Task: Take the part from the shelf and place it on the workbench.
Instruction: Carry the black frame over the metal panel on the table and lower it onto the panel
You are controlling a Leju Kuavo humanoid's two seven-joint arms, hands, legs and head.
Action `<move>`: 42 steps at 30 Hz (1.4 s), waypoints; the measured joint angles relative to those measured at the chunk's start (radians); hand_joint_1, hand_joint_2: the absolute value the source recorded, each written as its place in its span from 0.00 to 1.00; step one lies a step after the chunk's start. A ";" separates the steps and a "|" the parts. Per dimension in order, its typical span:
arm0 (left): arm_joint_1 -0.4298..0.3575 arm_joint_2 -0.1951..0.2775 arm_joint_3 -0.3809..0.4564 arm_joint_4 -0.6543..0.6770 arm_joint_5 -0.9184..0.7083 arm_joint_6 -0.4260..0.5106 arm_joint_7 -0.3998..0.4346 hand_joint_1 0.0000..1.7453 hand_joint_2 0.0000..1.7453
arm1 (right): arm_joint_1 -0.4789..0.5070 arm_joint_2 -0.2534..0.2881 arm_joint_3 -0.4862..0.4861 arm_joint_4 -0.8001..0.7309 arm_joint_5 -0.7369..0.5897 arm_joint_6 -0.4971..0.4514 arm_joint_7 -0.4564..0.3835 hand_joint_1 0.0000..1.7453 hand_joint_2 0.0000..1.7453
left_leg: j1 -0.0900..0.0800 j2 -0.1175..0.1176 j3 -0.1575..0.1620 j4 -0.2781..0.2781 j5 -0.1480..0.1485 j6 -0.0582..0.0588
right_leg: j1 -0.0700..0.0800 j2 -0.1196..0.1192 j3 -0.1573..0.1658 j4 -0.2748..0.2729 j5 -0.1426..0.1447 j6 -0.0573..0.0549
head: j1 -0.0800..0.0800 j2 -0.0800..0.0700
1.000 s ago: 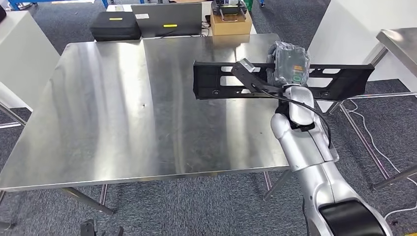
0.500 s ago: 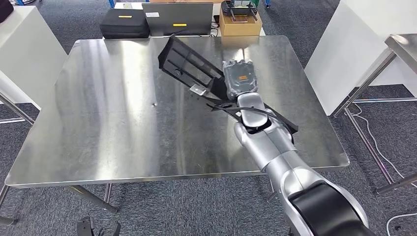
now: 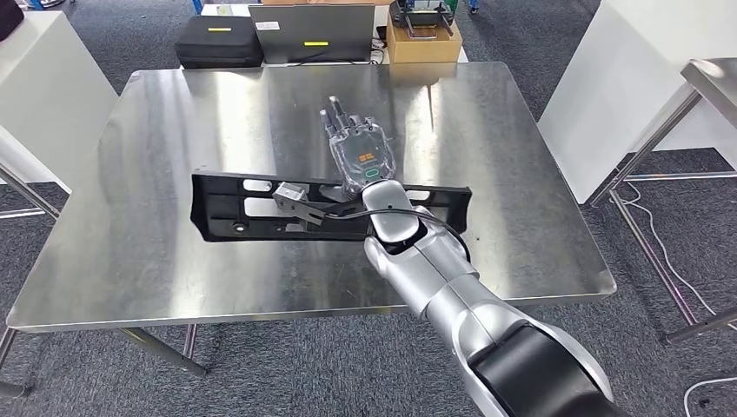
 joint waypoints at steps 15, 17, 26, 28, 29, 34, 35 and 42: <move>0.032 0.007 0.067 0.000 0.021 -0.013 0.002 0.00 0.00 | -0.001 0.020 -0.031 0.026 -0.004 0.004 0.048 0.00 0.00 | 0.000 0.000 0.000 0.000 0.000 0.000 | 0.000 0.000 0.000 0.000 0.000 0.000 | 0.000 0.000; 0.033 0.007 0.078 0.000 0.020 -0.013 0.002 0.00 0.00 | -0.001 0.015 -0.045 0.027 -0.001 0.004 0.073 0.00 0.00 | 0.000 0.000 0.000 0.000 0.000 0.000 | 0.000 0.000 0.000 0.000 0.000 0.000 | 0.000 0.000; 0.034 0.009 0.110 0.000 0.004 -0.017 0.005 0.00 0.00 | -0.010 -0.023 -0.118 0.033 -0.033 0.092 0.187 0.00 0.00 | 0.000 -0.001 0.000 0.000 0.000 0.000 | 0.000 -0.001 -0.001 0.000 0.000 0.000 | 0.000 0.000; 0.035 0.011 0.112 0.000 -0.017 -0.024 0.012 0.00 0.00 | -0.019 -0.048 -0.172 0.042 -0.079 0.202 0.232 0.00 0.00 | 0.000 -0.001 0.000 0.000 0.000 0.000 | 0.000 -0.001 -0.001 -0.001 0.000 0.000 | 0.000 0.000; 0.036 0.014 0.113 -0.001 -0.032 -0.029 0.018 0.00 0.00 | -0.023 -0.065 -0.207 0.048 -0.105 0.268 0.255 0.00 0.00 | 0.000 -0.002 0.001 0.000 0.000 0.000 | 0.000 -0.001 -0.002 -0.001 0.000 0.000 | 0.000 0.000; 0.034 0.030 0.109 -0.004 -0.100 -0.043 0.049 0.00 0.00 | -0.026 -0.188 -0.400 0.070 -0.196 0.405 0.307 0.00 1.00 | -0.002 -0.006 0.000 0.001 0.001 0.002 | 0.000 -0.004 0.002 -0.001 0.001 0.001 | 0.000 0.000; 0.032 0.032 0.106 -0.005 -0.110 -0.044 0.054 0.00 0.00 | -0.023 -0.210 -0.430 0.073 -0.202 0.402 0.310 0.00 1.00 | -0.002 -0.006 0.000 0.001 0.001 0.002 | 0.000 -0.004 0.002 -0.001 0.001 0.001 | 0.000 0.000; -0.001 0.038 0.074 -0.010 -0.161 -0.043 0.082 0.00 0.00 | 0.017 -0.319 -0.558 0.082 -0.224 0.382 0.311 0.00 1.00 | -0.003 -0.005 0.000 0.001 0.001 0.002 | -0.001 -0.004 0.002 -0.001 0.001 0.002 | 0.000 0.000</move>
